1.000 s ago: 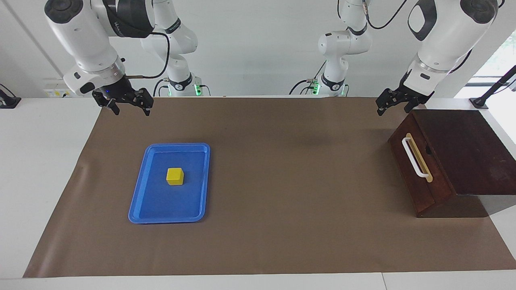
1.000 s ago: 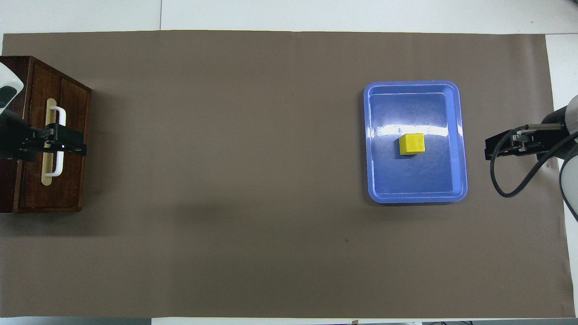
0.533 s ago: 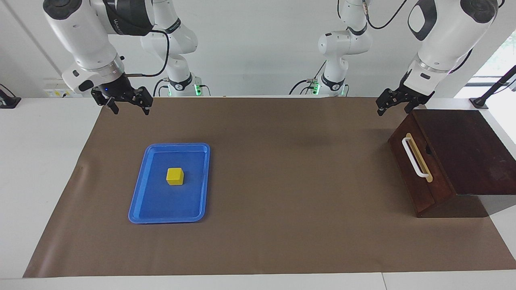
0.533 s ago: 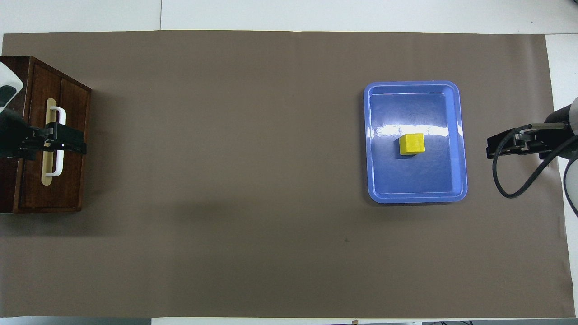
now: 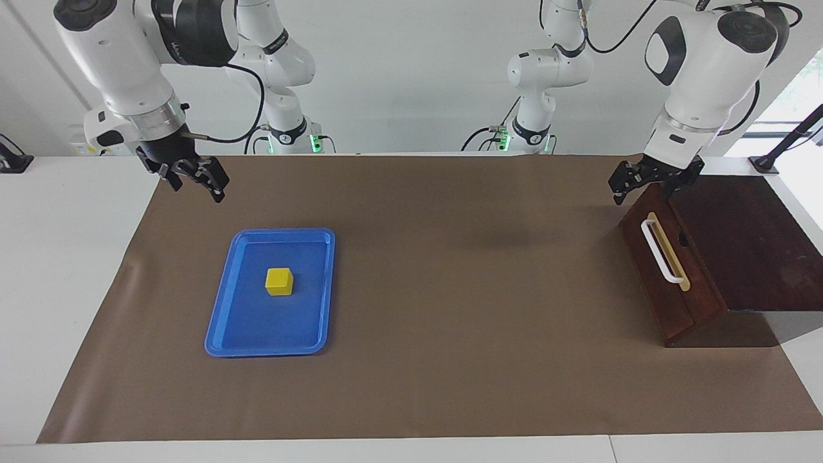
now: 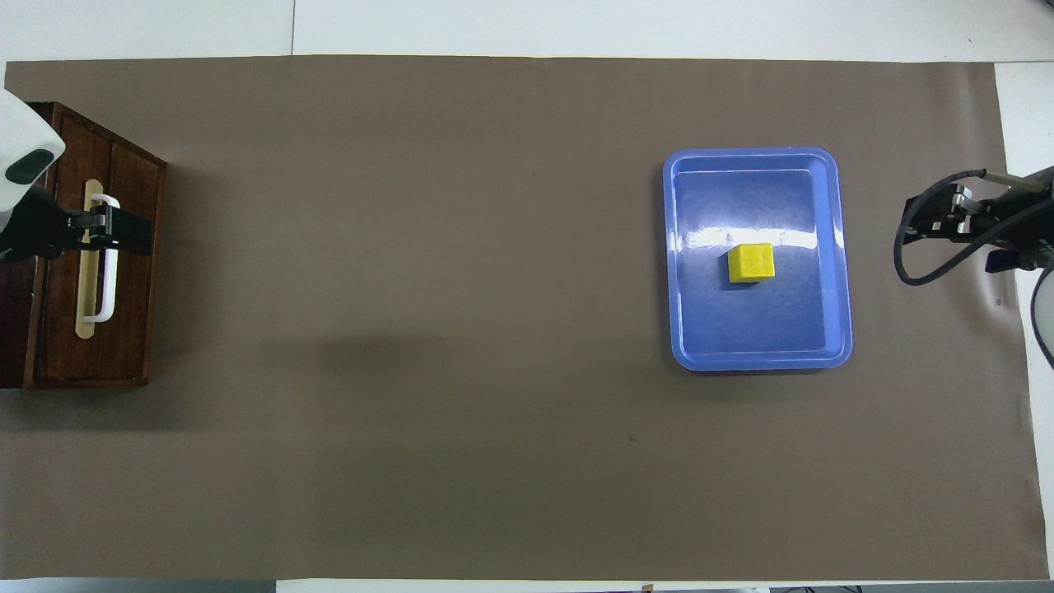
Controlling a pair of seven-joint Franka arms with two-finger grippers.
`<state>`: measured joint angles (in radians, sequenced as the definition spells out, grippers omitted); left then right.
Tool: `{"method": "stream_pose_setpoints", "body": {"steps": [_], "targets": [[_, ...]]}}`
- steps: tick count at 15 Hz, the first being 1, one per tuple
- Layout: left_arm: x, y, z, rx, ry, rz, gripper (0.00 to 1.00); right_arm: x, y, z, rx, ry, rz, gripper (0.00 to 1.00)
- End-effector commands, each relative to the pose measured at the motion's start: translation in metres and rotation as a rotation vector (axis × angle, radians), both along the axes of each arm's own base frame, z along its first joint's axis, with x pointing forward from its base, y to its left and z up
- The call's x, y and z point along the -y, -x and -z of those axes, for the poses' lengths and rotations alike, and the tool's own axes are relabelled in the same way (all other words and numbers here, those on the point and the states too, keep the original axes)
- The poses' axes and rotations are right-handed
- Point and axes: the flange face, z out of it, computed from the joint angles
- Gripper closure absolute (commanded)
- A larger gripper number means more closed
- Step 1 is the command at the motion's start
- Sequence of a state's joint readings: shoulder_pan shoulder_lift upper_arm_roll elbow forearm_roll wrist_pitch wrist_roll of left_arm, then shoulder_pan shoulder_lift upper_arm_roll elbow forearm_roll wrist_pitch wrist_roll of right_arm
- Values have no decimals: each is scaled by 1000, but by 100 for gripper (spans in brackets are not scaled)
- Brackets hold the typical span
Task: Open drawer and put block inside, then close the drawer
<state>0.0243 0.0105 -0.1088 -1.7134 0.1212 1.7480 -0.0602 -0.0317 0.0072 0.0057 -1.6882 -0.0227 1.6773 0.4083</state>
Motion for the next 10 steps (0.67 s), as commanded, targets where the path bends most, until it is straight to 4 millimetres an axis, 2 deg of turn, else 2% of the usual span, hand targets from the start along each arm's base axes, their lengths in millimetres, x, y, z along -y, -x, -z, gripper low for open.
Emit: {"method": "stream_pose_setpoints", "body": {"steps": [1, 2, 4, 7, 9, 10], "targets": [[3, -11, 34, 25, -79, 65, 0, 7, -25, 38, -29, -16, 292, 8], [9, -14, 47, 33, -126, 101, 0, 14, -32, 49, -37, -65, 422, 8], [4, -28, 77, 39, -190, 141, 0, 28, -43, 76, -80, -191, 714, 9], [-6, -45, 113, 62, -249, 192, 0, 34, -43, 107, -159, -280, 864, 9], [-28, -42, 128, 69, -241, 171, 0, 37, -37, 129, -193, -332, 949, 9], [-28, -40, 138, 72, -236, 180, 0, 35, -33, 137, -220, -356, 1000, 9]]}}
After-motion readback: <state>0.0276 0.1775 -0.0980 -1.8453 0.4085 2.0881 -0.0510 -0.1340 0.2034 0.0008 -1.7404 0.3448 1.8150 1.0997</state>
